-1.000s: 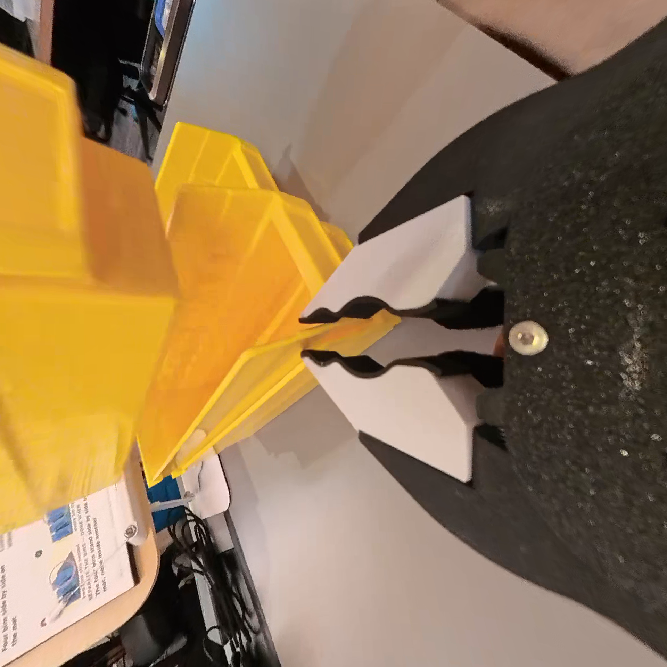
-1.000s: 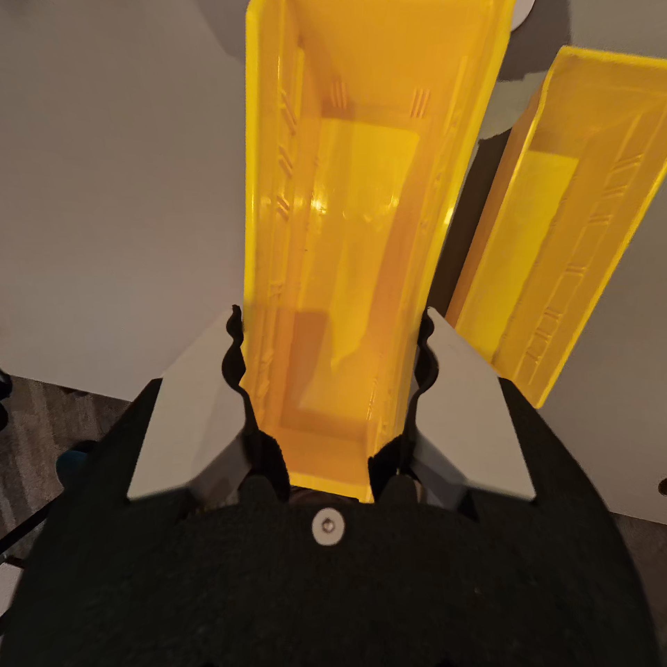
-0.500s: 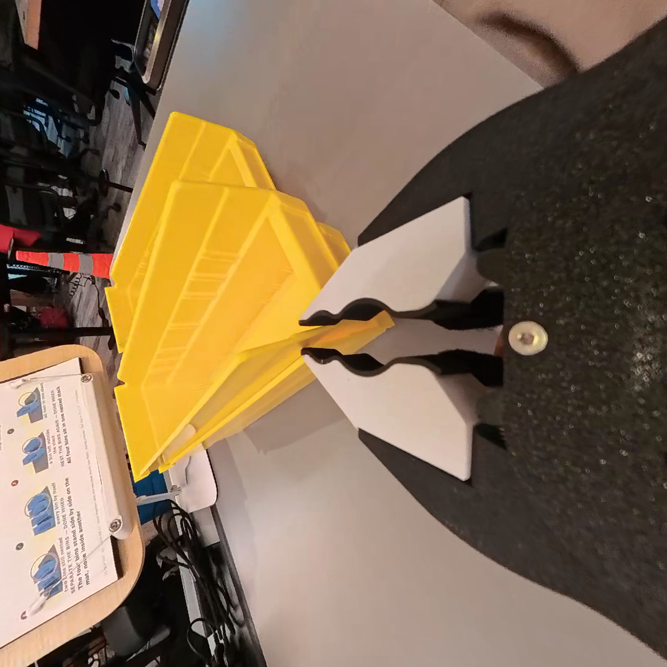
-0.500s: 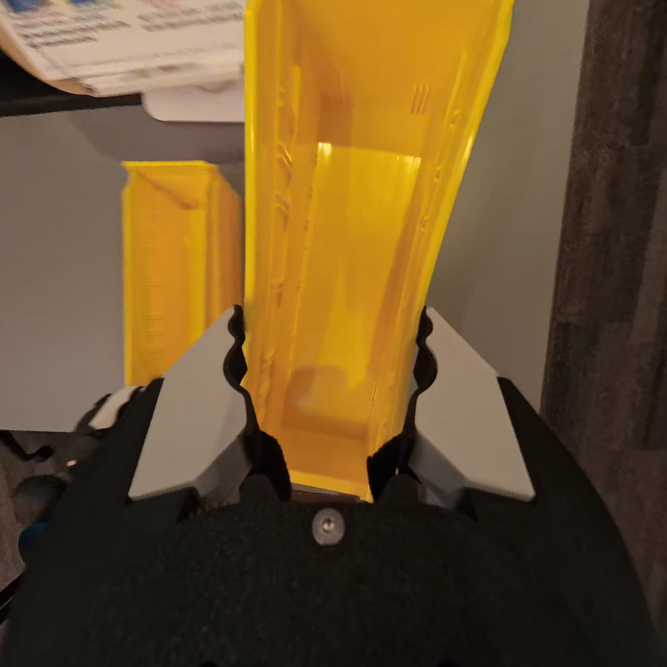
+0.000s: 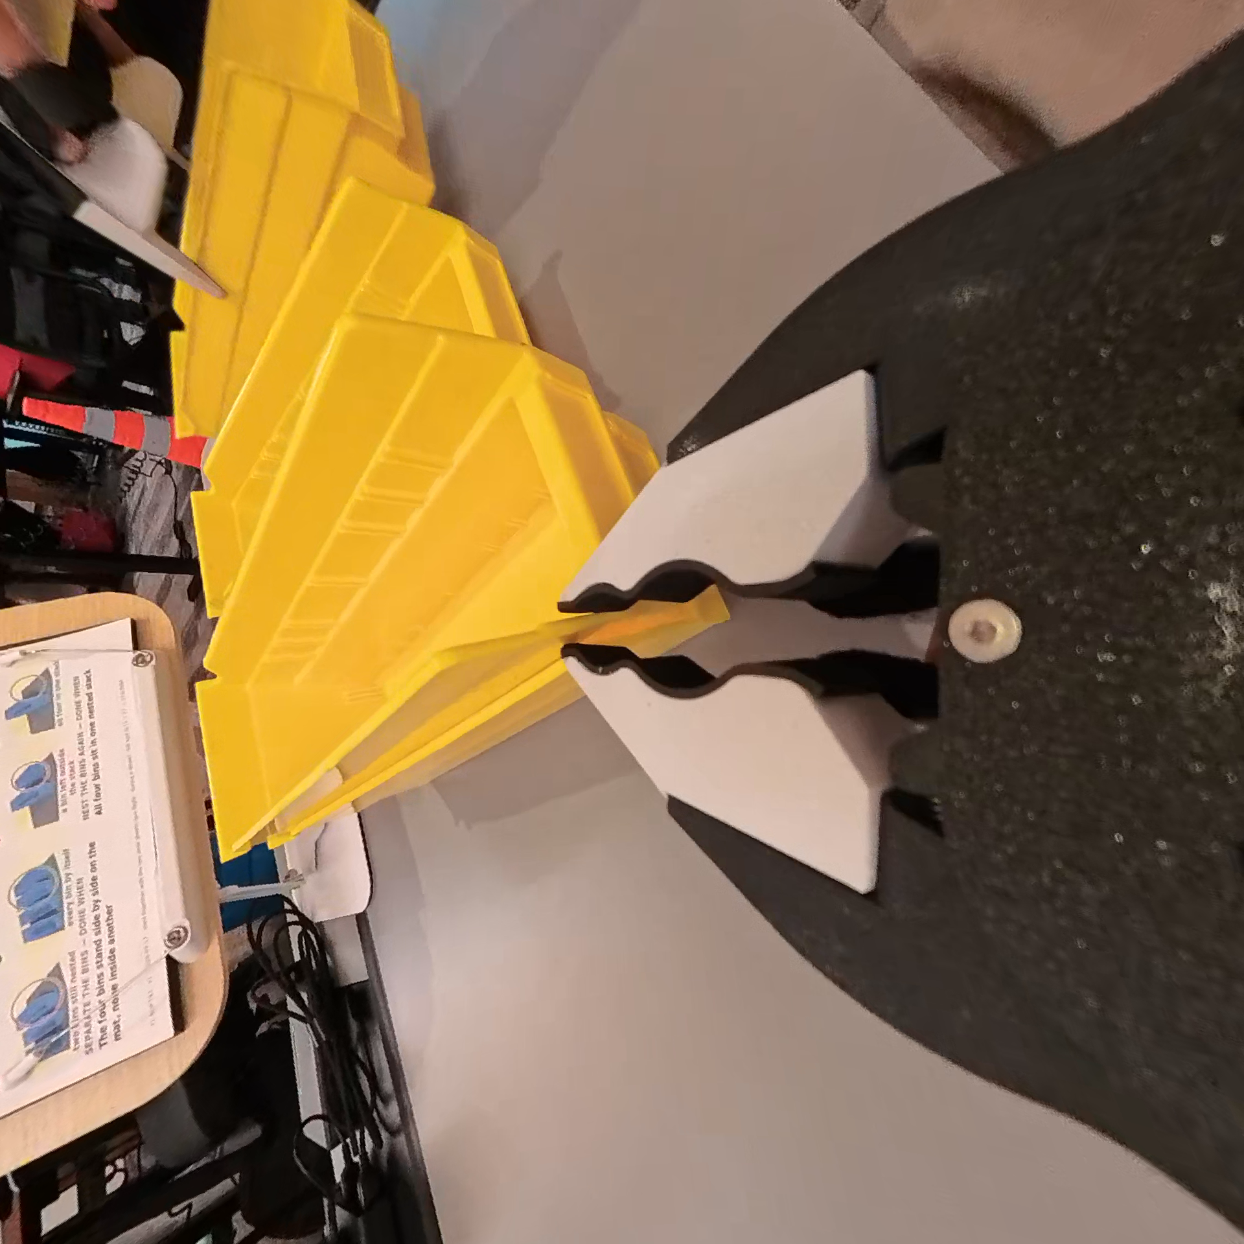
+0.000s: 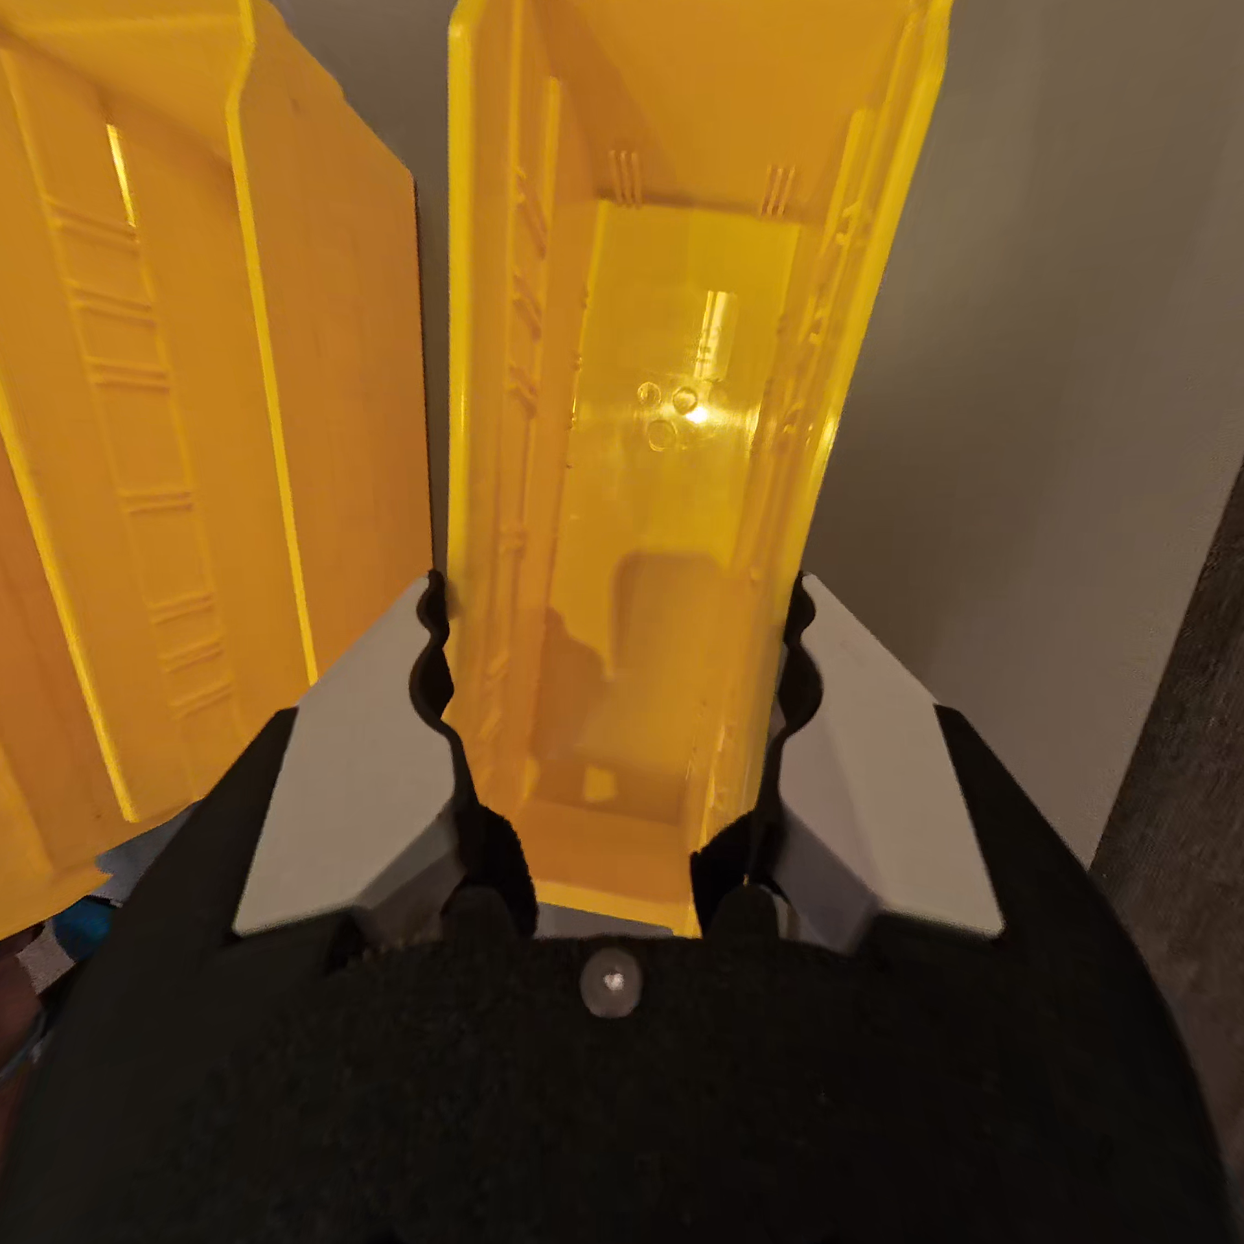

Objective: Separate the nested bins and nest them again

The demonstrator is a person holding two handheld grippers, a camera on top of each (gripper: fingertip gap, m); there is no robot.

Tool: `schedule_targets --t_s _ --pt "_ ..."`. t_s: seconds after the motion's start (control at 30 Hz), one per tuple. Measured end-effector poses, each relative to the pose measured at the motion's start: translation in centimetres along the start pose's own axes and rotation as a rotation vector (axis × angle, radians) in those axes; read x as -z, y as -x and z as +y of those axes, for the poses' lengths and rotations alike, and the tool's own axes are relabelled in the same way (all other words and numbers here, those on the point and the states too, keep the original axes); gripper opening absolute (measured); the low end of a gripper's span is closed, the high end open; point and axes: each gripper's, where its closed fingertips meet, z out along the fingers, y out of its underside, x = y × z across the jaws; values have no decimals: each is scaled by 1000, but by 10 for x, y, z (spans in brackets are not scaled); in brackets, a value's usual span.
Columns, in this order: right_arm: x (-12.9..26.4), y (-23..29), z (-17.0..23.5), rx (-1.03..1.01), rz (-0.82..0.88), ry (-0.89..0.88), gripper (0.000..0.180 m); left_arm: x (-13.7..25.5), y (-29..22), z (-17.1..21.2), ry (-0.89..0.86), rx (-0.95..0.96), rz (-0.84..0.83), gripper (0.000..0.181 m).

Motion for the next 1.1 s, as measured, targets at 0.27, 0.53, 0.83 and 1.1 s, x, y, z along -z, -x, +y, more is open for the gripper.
schedule_targets --t_s 0.27,0.53,0.83,1.1 --pt "-17 -13 1 62 66 -38 106 22 -13 -19 -49 -4 63 51" --pt "-11 -11 5 86 118 -136 140 -11 0 -88 248 -2 50 126" --pt "58 66 131 129 -77 -533 118 -110 28 -47 1053 110 -138 157" --pt "54 123 294 232 -180 -762 90 -126 20 -41 1129 200 -238 131"
